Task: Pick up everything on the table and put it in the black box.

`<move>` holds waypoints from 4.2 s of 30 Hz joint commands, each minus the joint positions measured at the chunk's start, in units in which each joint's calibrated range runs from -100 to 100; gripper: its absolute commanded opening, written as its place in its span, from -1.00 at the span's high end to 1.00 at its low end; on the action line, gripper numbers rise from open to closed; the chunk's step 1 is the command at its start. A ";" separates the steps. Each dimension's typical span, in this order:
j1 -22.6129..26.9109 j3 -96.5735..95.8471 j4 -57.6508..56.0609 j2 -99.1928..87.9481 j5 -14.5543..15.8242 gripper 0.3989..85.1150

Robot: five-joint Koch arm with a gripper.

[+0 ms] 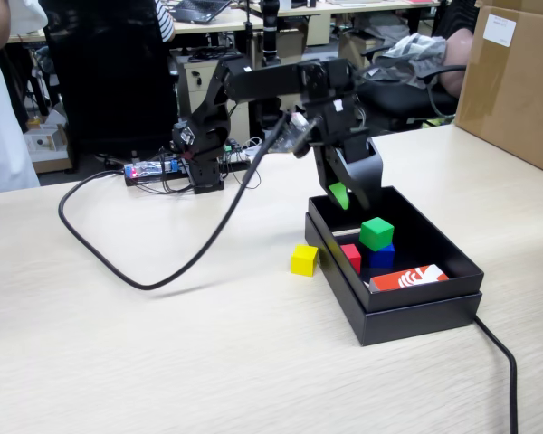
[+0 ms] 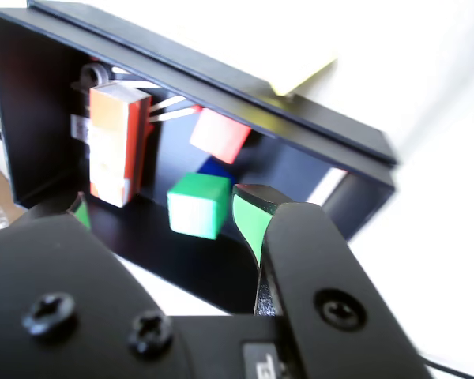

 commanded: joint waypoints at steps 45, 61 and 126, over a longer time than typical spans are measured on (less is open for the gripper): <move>-5.27 -11.77 -1.85 -2.94 7.96 0.76; -0.98 8.72 -1.67 9.22 4.15 0.76; -12.45 -140.41 71.59 -102.65 -6.20 -0.18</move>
